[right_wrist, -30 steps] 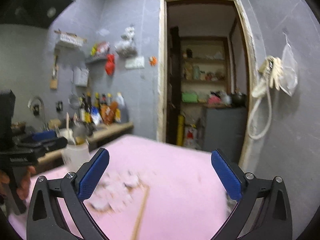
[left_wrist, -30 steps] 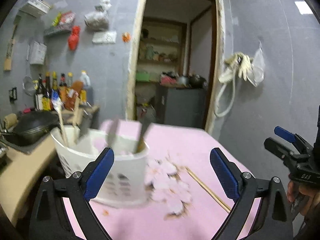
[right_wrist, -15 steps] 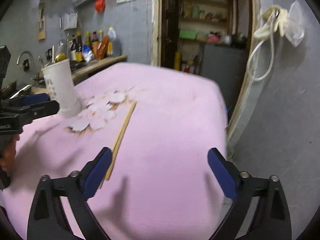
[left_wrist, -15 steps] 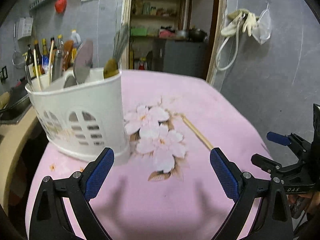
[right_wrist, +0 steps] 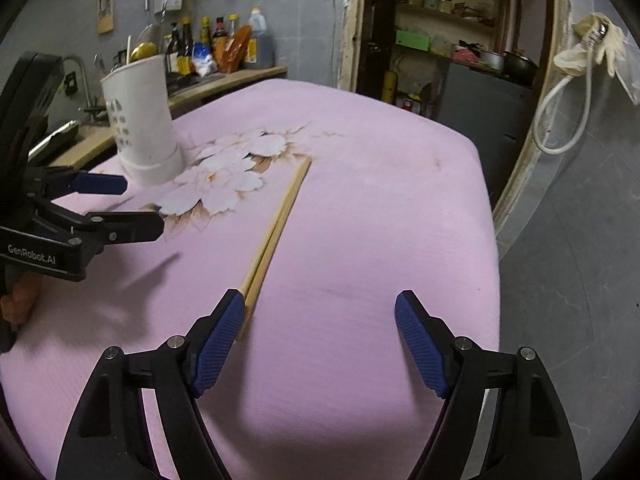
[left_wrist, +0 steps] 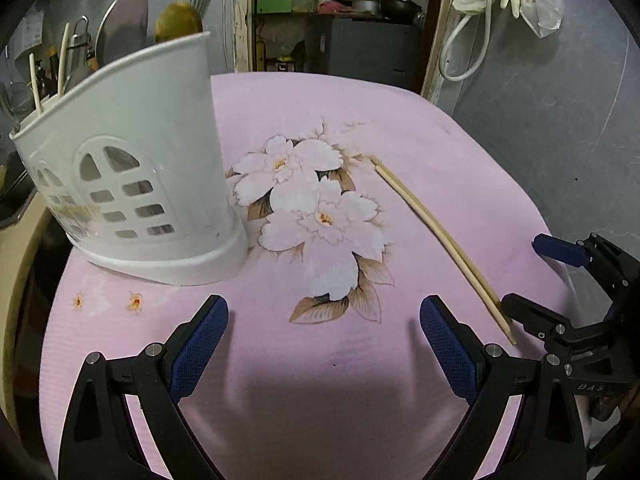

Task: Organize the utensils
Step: 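Grasp one wooden chopstick with the left tool while the right tool grasps the other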

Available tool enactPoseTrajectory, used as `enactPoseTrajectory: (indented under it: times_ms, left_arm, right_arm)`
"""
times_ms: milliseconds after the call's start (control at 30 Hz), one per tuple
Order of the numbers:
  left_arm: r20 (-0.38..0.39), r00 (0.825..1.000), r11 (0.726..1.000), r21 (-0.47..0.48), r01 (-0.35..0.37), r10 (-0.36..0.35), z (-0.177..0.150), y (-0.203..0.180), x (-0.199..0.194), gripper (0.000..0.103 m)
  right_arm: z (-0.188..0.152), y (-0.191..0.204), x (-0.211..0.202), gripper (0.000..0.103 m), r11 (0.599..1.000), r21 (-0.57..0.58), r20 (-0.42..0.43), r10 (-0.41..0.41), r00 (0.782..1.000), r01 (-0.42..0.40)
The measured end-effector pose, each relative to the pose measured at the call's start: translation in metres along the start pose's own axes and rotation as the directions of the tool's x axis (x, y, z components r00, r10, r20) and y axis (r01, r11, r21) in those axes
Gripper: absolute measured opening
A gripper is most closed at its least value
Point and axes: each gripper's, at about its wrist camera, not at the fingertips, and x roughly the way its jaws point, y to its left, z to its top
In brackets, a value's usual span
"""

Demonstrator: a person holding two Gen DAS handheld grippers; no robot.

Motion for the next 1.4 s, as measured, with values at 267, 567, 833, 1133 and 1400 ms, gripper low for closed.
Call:
enactPoseTrajectory:
  times_ms: [267, 567, 833, 1133, 1400]
  left_arm:
    - [-0.027, 0.999, 1.000, 0.002, 0.031, -0.031, 0.003, 0.001, 0.005, 0.094]
    - [-0.052, 0.986, 0.987, 0.004, 0.160, -0.160, 0.019, -0.012, 0.012, 0.085]
    - [-0.152, 0.966, 0.978, 0.000, 0.210, -0.207, 0.038, -0.034, 0.035, 0.041]
    - [-0.170, 0.974, 0.987, 0.022, 0.156, -0.150, 0.057, -0.051, 0.054, 0.009]
    - [-0.194, 0.966, 0.985, -0.009, 0.172, -0.171, 0.044, -0.015, 0.039, 0.004]
  right_arm:
    - [0.002, 0.013, 0.009, 0.077, 0.996, -0.073, -0.044, -0.052, 0.998, 0.049]
    - [0.003, -0.009, 0.004, 0.021, 0.995, -0.018, -0.005, -0.096, 0.995, 0.096]
    - [-0.004, -0.020, -0.004, 0.007, 0.995, 0.028, 0.027, -0.101, 0.995, 0.100]
    - [-0.015, -0.036, -0.019, 0.005, 0.985, 0.140, 0.027, -0.106, 0.994, 0.101]
    - [-0.013, -0.031, -0.018, 0.006, 0.990, 0.137, -0.004, -0.022, 1.000, 0.022]
